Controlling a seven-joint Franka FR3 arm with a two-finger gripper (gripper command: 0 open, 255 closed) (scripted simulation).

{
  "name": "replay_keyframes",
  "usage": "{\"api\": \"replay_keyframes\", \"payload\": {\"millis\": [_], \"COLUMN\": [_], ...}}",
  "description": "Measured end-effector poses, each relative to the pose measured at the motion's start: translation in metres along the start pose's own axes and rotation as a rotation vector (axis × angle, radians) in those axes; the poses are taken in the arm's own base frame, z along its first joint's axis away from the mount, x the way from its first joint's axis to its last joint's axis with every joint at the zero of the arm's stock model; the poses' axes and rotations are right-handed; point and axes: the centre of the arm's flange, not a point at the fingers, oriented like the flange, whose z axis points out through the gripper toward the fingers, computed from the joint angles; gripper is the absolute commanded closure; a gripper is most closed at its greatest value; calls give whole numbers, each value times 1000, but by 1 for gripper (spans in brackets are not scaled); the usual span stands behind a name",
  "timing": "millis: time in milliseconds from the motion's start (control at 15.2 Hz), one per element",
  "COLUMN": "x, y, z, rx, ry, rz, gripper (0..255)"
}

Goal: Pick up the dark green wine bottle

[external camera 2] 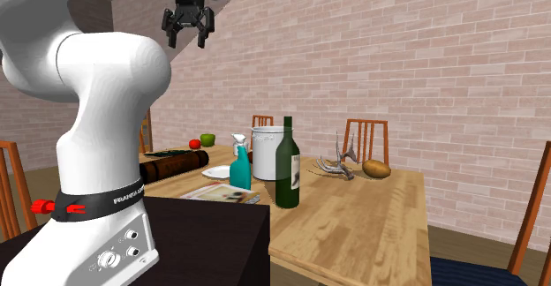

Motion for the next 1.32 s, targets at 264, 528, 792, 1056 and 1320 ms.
{"api": "replay_keyframes", "payload": {"millis": [264, 528, 792, 1056, 1320], "x": [18, 47, 76, 107, 140], "y": [20, 54, 87, 119, 155], "z": [11, 33, 54, 76, 96], "rx": [-2, -6, -10, -14, -18], "ry": [5, 16, 28, 40, 51], "rz": [-9, -27, -48, -67, -87], "gripper": [0, 0, 0, 0, 0]}}
